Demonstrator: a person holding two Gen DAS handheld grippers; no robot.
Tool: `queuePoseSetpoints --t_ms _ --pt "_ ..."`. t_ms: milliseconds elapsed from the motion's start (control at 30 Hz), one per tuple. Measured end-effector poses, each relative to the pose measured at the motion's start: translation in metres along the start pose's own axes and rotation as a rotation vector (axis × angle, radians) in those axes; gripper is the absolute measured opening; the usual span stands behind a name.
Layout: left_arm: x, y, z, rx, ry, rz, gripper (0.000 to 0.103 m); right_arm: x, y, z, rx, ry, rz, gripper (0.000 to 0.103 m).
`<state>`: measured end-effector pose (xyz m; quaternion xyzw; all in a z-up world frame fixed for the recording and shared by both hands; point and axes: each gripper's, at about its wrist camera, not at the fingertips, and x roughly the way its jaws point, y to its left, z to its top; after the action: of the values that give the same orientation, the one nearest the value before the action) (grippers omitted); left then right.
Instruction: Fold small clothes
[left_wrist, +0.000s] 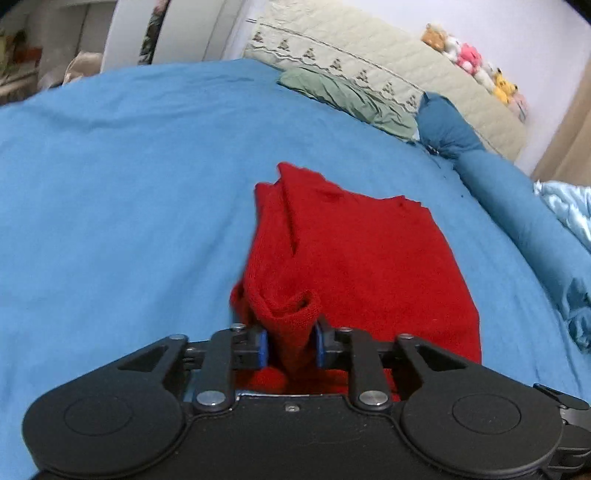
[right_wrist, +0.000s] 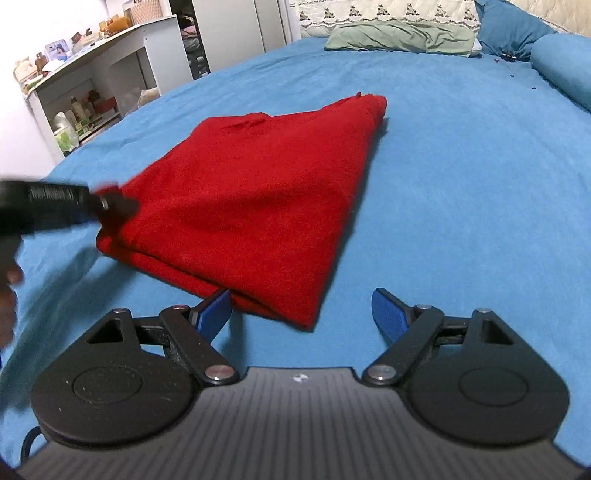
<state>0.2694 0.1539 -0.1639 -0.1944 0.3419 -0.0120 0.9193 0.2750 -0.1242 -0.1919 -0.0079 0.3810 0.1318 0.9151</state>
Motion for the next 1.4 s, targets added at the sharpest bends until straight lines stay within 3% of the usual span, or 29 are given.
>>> queuePoseSetpoints --t_ms 100,133,300,433,667,733,800,867,1000,1100,1233,1400 --pt "-0.013 -0.002 -0.002 0.024 -0.057 0.024 0.054 -0.002 0.002 0.002 -0.015 -0.017 -0.020 0.099" --pt "-0.015 -0.005 -0.002 0.043 -0.072 0.043 0.056 -0.002 0.003 0.002 -0.015 -0.024 -0.035 0.098" --pt "-0.007 0.000 0.000 0.069 -0.047 0.079 0.057 0.002 -0.015 -0.001 0.020 -0.008 -0.144 0.097" --pt "-0.003 0.017 -0.010 0.080 0.015 0.093 0.058 -0.003 -0.026 -0.008 0.026 -0.004 -0.160 0.097" --pt "-0.021 0.014 0.000 0.107 0.007 0.082 0.056 -0.008 -0.028 -0.004 -0.047 0.050 -0.133 0.099" --pt "-0.032 0.007 0.014 0.132 -0.022 0.058 0.063 -0.020 -0.034 0.005 -0.033 0.042 -0.100 0.100" --pt "-0.039 0.001 0.035 0.149 -0.045 0.024 0.089 -0.036 -0.039 0.020 -0.018 0.009 -0.065 0.102" --pt "-0.035 -0.004 0.058 0.149 -0.062 -0.010 0.099 -0.045 -0.042 0.044 0.005 -0.015 -0.025 0.103" --pt "0.002 -0.009 0.096 0.140 -0.006 -0.049 0.099 -0.040 -0.051 0.096 0.077 -0.001 0.079 0.103" --pt "0.042 -0.006 0.109 0.110 0.089 -0.070 0.098 -0.010 -0.060 0.122 0.159 0.041 0.125 0.103" --pt "0.073 0.006 0.108 0.058 0.129 -0.042 0.094 0.047 -0.072 0.125 0.242 0.141 0.104 0.103" --pt "0.092 0.012 0.100 0.061 0.182 -0.051 0.089 0.074 -0.074 0.123 0.315 0.129 0.158 0.103"
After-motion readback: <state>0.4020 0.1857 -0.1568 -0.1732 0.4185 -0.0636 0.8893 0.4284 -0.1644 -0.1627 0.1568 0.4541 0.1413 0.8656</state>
